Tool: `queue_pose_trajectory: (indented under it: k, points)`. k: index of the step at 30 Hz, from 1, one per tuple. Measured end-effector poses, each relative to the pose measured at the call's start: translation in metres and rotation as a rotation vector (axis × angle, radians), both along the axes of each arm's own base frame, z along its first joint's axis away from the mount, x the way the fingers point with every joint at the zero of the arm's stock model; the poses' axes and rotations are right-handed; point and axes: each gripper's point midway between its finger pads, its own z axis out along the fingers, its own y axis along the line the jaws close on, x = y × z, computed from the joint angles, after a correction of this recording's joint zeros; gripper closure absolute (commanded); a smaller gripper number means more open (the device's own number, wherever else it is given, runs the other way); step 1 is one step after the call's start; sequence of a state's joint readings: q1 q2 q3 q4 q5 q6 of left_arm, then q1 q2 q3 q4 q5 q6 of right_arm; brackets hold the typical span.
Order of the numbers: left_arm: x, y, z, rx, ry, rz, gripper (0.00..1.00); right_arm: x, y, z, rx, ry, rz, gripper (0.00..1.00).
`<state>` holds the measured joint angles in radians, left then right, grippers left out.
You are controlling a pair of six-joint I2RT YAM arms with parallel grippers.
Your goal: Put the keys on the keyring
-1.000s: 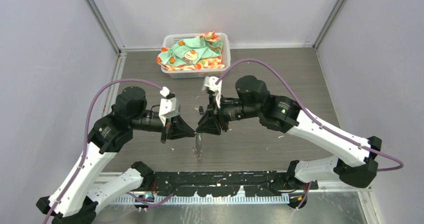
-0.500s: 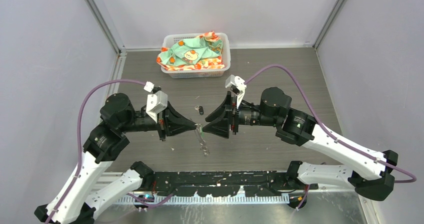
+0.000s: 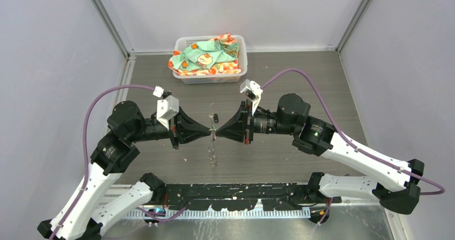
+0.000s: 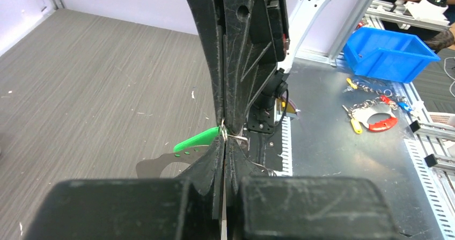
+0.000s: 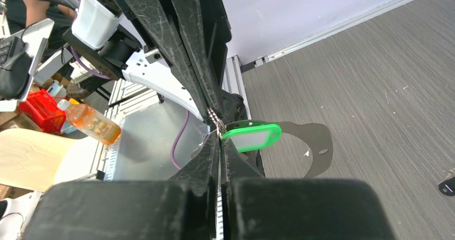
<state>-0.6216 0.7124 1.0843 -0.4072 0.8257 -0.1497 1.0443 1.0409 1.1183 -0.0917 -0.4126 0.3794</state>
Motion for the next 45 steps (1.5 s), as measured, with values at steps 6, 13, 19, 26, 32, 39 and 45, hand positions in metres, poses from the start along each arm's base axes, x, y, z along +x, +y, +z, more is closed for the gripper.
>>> queue_pose_trajectory:
  k: [6, 13, 19, 26, 32, 39, 45]
  points:
    - [0.004, 0.003, -0.002, -0.005, -0.009, 0.036, 1.0, -0.002, 0.0, -0.002, -0.007, 0.004, 0.008, 0.99]
    - [0.008, 0.004, -0.002, -0.013, -0.021, 0.067, 1.0, -0.002, -0.001, -0.005, -0.02, 0.01, 0.008, 0.99]
    - [0.008, 0.004, -0.001, -0.014, -0.022, 0.067, 1.0, 0.0, 0.004, -0.013, -0.047, 0.028, 0.018, 0.99]
    - [0.008, 0.004, -0.001, -0.014, -0.023, 0.067, 1.0, 0.005, 0.01, -0.026, -0.104, 0.063, 0.022, 0.88]
    - [0.009, 0.004, 0.003, -0.026, -0.047, 0.066, 1.0, 0.009, 0.004, -0.041, -0.171, 0.093, 0.004, 0.49]
    - [0.005, 0.004, 0.007, -0.038, -0.075, 0.05, 1.0, 0.014, -0.005, -0.021, -0.177, 0.017, -0.014, 0.38]
    - [0.002, 0.003, 0.008, -0.043, -0.057, 0.032, 1.0, 0.01, -0.011, 0.02, -0.056, -0.132, 0.005, 0.41]
